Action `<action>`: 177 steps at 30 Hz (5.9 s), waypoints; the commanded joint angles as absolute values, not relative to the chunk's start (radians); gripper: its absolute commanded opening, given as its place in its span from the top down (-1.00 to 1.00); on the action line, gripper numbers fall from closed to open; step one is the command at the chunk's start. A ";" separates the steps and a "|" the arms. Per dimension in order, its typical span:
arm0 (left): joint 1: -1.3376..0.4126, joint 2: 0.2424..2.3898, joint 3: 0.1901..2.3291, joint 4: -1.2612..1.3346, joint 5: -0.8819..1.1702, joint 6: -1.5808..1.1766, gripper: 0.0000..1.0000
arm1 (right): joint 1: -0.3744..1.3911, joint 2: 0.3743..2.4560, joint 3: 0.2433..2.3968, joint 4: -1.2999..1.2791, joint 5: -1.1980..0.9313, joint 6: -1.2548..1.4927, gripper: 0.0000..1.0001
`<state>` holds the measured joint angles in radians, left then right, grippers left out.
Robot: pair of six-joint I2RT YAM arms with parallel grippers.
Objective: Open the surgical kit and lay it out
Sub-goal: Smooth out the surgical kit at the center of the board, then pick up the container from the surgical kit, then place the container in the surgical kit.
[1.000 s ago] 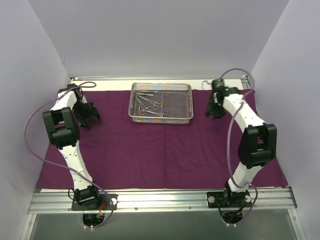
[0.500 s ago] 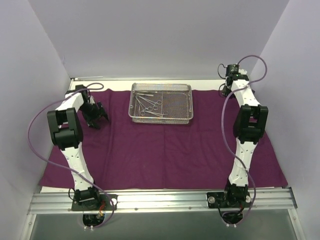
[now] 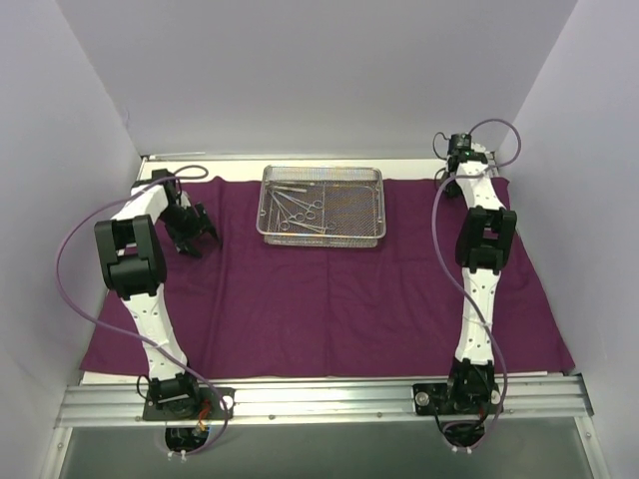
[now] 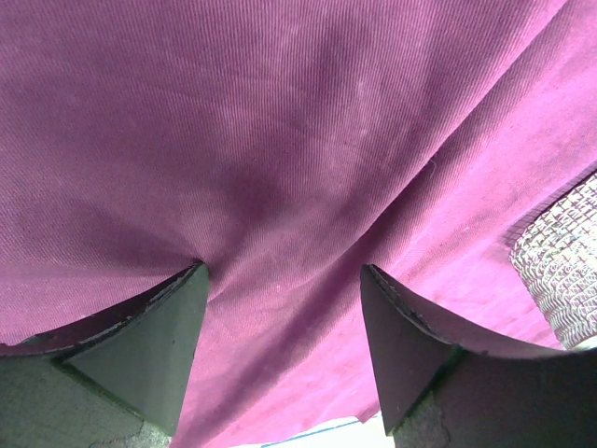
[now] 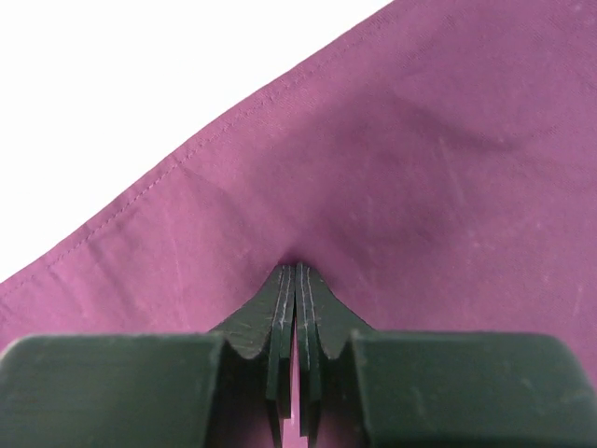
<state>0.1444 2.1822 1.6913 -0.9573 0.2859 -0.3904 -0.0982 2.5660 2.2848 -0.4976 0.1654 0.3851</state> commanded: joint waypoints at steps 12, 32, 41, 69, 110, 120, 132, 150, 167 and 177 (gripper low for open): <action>0.132 2.140 1.769 -0.985 0.203 -0.410 -0.54 | -0.114 2.600 2.454 -0.598 0.123 0.325 0.64; 0.210 2.347 1.968 -1.092 0.035 -0.390 -0.48 | -0.100 2.338 2.283 -0.548 0.017 0.390 0.44; 0.271 2.407 2.032 -1.135 -0.034 -0.331 -0.47 | -0.045 2.293 2.269 -0.586 -0.172 0.400 0.19; 0.114 2.157 2.025 -1.007 0.383 -0.397 -0.69 | 0.095 2.172 2.072 -0.603 -0.344 0.301 -0.50; -0.164 2.445 2.463 -1.019 0.448 -0.472 0.95 | 0.184 2.395 2.285 -0.624 -0.305 0.344 1.00; -0.143 2.267 2.467 -1.063 0.362 -0.445 0.95 | 0.225 2.292 2.399 -0.637 -0.256 0.388 1.00; -0.120 1.895 1.952 -1.045 0.219 -0.380 0.95 | 0.377 2.227 2.333 -0.686 -0.262 0.341 1.00; -0.089 1.336 1.241 -0.974 0.014 -0.463 0.95 | 0.627 2.306 2.319 -0.637 -0.258 0.316 1.00; -0.008 1.401 1.089 -1.045 0.098 -0.581 0.37 | 0.715 2.283 2.105 -0.569 -0.255 0.305 1.00; 0.086 1.347 1.098 -1.071 0.124 -0.545 -0.43 | 0.712 2.250 2.040 -0.564 -0.247 0.296 -0.18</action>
<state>0.0757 1.3994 1.0397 -1.0885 0.0853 -0.5613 0.6914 2.3192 2.0487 -0.5560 -0.2150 0.2871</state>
